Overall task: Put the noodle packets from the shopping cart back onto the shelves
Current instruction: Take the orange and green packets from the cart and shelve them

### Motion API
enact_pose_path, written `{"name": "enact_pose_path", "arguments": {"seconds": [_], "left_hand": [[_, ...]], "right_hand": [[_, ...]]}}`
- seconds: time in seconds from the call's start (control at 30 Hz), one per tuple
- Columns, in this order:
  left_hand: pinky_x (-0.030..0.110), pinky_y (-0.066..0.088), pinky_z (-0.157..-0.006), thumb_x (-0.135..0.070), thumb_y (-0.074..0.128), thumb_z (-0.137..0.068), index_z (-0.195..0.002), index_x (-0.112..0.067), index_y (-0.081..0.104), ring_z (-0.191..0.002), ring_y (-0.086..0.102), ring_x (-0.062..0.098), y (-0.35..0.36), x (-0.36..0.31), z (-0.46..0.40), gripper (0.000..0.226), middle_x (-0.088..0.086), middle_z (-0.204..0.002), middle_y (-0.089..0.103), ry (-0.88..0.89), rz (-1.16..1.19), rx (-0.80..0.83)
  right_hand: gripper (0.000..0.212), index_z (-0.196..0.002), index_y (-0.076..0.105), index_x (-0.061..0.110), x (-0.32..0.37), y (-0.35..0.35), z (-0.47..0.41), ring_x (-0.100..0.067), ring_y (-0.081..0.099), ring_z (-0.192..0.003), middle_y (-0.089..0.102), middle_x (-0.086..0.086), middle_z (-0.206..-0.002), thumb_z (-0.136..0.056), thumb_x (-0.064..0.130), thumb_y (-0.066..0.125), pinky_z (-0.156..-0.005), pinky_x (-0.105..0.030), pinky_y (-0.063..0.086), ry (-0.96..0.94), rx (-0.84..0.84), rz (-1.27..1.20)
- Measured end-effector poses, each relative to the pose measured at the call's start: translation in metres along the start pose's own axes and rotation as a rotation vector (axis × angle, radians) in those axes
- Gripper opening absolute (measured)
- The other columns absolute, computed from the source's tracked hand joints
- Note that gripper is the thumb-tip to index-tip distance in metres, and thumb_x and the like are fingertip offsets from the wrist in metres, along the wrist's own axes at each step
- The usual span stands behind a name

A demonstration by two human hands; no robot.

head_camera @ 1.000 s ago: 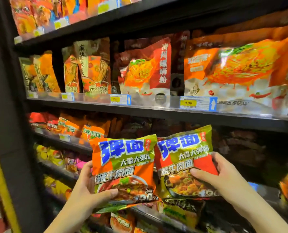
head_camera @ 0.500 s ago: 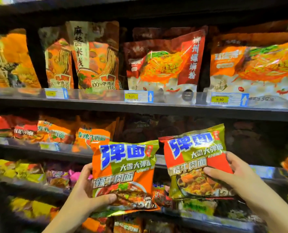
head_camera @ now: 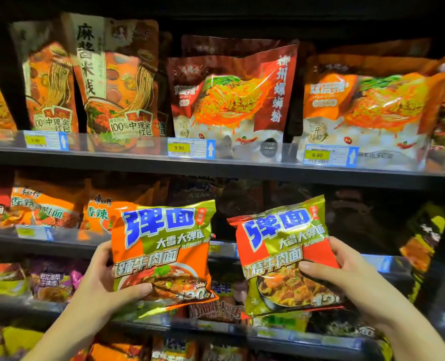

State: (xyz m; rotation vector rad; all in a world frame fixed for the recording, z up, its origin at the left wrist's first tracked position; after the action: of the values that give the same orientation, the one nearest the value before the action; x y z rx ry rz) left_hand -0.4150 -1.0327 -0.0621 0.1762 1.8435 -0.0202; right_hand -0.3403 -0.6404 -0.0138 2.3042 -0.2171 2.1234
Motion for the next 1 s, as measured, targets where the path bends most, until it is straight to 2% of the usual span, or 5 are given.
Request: {"name": "enact_pose_path", "arguments": {"seconds": [0.3,0.47,0.57,0.7,1.0], "left_hand": [[0.036,0.065,-0.068,-0.002,0.094,-0.058,-0.125,-0.024,0.051,-0.100,0.074,0.023,0.003,-0.006,-0.029,0.083,-0.002,-0.111,0.074,0.029,-0.017,-0.008],[0.023,0.061,-0.061,-0.008,0.096,-0.056,-0.115,-0.032,0.053,-0.093,0.074,0.005,0.015,-0.009,-0.037,0.077,-0.013,-0.107,0.074,0.044,-0.006,0.016],[0.034,0.064,-0.067,-0.040,0.105,-0.023,-0.123,-0.026,0.053,-0.100,0.074,0.018,0.011,-0.004,-0.037,0.114,-0.003,-0.115,0.073,0.028,-0.021,0.017],[0.047,0.064,-0.073,-0.040,0.105,-0.016,-0.122,-0.031,0.055,-0.101,0.074,0.029,-0.003,-0.003,-0.036,0.118,0.005,-0.118,0.073,0.025,-0.017,0.013],[0.036,0.064,-0.064,-0.041,0.104,-0.013,-0.118,-0.036,0.055,-0.098,0.075,0.021,-0.015,-0.017,-0.028,0.116,-0.001,-0.111,0.074,0.006,-0.051,-0.011]], "right_hand": [[0.070,-0.129,0.058,0.017,-0.005,-0.013,-0.020,-0.029,0.075,-0.103,0.077,-0.007,-0.115,-0.069,0.020,0.095,-0.095,-0.052,0.056,0.014,-0.006,0.012],[0.055,-0.127,0.060,0.016,-0.002,-0.016,-0.031,-0.026,0.076,-0.100,0.078,-0.005,-0.111,-0.077,0.014,0.083,-0.087,-0.044,0.058,0.000,0.008,0.009],[0.053,-0.127,0.061,0.014,0.001,-0.013,-0.042,-0.028,0.075,-0.102,0.077,-0.007,-0.113,-0.078,0.013,0.082,-0.093,-0.048,0.057,-0.004,0.042,-0.008],[0.048,-0.125,0.060,0.011,0.002,0.011,-0.071,-0.024,0.076,-0.100,0.078,-0.006,-0.110,-0.082,0.006,0.081,-0.082,-0.035,0.062,-0.017,0.027,-0.034],[0.069,-0.110,0.057,-0.002,0.007,0.094,-0.152,-0.021,0.069,-0.099,0.072,-0.008,-0.099,-0.073,0.046,0.089,-0.098,-0.041,0.053,0.078,-0.032,0.045]]}}
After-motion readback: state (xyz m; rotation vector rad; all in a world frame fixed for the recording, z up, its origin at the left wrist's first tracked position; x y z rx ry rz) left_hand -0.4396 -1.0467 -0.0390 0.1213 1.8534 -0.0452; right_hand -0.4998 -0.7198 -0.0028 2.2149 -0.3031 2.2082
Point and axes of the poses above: each hand's wrist, its own z-axis away from the middle knuckle, its own y-axis out of the palm, x = y × z, the point moved 3 cm from there along -z, towards the middle knuckle
